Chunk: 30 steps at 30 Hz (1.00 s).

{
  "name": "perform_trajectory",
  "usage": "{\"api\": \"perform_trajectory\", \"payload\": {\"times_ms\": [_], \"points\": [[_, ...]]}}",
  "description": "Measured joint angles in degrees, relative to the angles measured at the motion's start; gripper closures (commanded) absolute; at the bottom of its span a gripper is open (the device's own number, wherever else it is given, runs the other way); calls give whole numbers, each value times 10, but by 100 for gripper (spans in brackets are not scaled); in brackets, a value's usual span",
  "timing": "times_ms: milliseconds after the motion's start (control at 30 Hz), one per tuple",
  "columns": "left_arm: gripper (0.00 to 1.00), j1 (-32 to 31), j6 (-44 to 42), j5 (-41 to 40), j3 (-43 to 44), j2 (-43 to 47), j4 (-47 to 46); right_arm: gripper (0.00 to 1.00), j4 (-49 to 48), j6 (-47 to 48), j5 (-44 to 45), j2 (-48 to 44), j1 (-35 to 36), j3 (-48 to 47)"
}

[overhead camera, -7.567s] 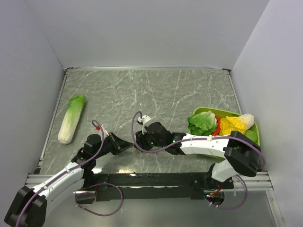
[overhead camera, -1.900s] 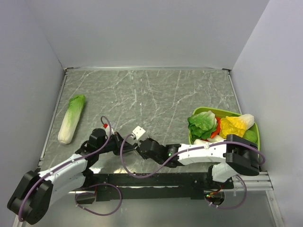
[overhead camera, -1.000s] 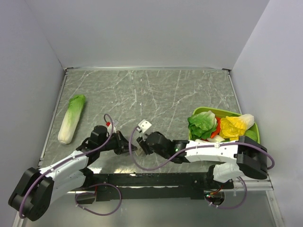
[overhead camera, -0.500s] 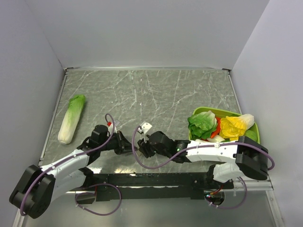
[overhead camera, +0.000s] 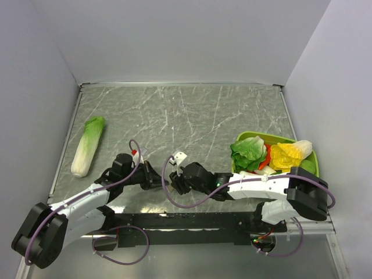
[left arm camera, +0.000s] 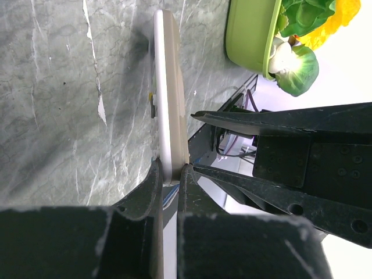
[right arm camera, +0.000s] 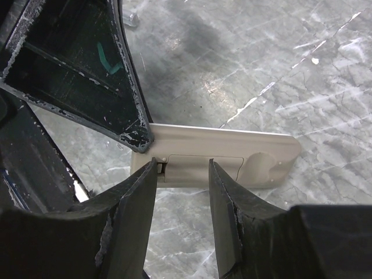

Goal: Unload the batteries from the remote control

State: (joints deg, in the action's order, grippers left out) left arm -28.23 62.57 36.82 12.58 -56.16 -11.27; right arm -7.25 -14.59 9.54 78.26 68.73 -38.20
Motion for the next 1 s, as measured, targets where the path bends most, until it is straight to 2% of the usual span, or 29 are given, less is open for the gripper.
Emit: {"api": "perform_trajectory", "payload": {"times_ms": [400, 1000], "points": [[99, 0, -4, -9, 0, -3, 0, 54, -12, -2, 13, 11, 5, 1], [99, 0, -4, -5, 0, -7, -4, 55, -35, 25, 139, 19, 64, 9]]}}
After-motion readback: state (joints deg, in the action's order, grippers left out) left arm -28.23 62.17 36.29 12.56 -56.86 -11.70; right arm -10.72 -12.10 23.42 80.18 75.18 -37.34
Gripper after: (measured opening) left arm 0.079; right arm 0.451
